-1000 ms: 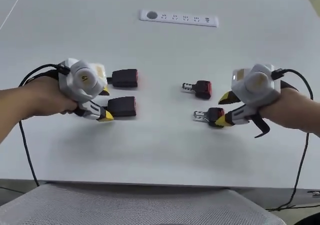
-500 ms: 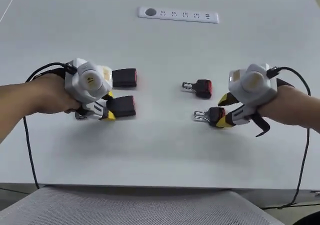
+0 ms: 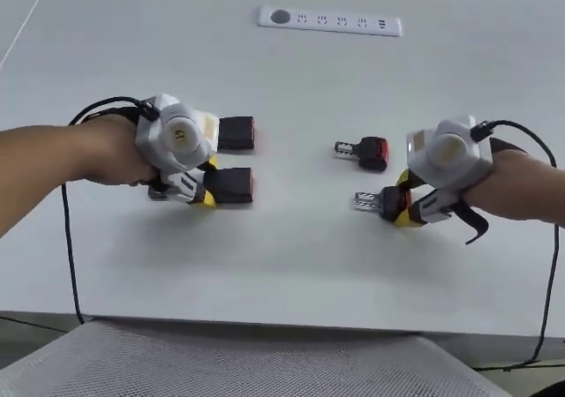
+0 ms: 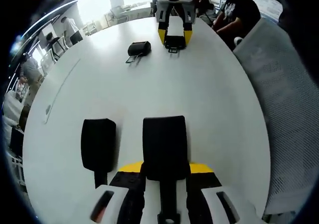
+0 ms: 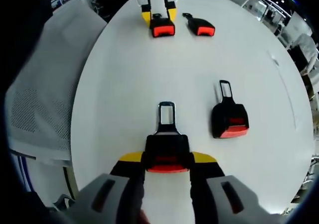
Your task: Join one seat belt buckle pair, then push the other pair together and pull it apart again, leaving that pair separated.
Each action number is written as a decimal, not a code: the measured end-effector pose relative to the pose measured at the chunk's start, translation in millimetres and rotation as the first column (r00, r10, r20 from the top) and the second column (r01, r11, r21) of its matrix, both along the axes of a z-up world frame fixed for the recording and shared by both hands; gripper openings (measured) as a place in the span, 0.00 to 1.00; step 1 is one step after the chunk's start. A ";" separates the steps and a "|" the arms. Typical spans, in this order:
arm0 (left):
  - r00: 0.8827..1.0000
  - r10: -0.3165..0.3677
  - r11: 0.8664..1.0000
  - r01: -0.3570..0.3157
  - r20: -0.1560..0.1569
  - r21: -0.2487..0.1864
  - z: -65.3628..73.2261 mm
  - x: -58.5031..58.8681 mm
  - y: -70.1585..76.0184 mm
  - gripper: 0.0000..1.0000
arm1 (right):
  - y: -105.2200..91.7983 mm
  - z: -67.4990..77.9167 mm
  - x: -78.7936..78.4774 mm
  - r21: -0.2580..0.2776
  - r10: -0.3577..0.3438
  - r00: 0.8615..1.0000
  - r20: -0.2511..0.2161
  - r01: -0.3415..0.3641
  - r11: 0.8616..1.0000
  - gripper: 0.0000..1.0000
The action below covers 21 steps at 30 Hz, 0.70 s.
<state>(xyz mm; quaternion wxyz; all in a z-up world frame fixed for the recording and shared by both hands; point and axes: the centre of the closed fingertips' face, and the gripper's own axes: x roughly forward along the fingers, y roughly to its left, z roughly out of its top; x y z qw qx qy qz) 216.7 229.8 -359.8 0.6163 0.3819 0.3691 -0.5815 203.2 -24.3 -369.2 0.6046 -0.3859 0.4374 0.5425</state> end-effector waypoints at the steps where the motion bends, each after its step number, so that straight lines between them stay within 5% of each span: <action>1: 1.000 -0.009 1.000 0.009 -0.001 0.005 0.0 -0.4 -0.2 0.32 | -0.4 0.3 0.2 0.003 0.002 1.000 0.001 -0.002 1.000 0.35; 5: 0.998 -0.061 0.998 0.060 0.005 0.032 0.0 -2.3 -2.1 0.32 | -1.1 0.6 0.6 0.021 0.014 1.000 0.004 -0.015 1.000 0.35; 21: 0.998 -0.062 0.997 0.063 -0.010 0.040 -0.7 -1.5 -1.5 0.32 | 0.7 1.1 -0.2 0.023 0.002 1.000 0.014 -0.003 1.000 0.35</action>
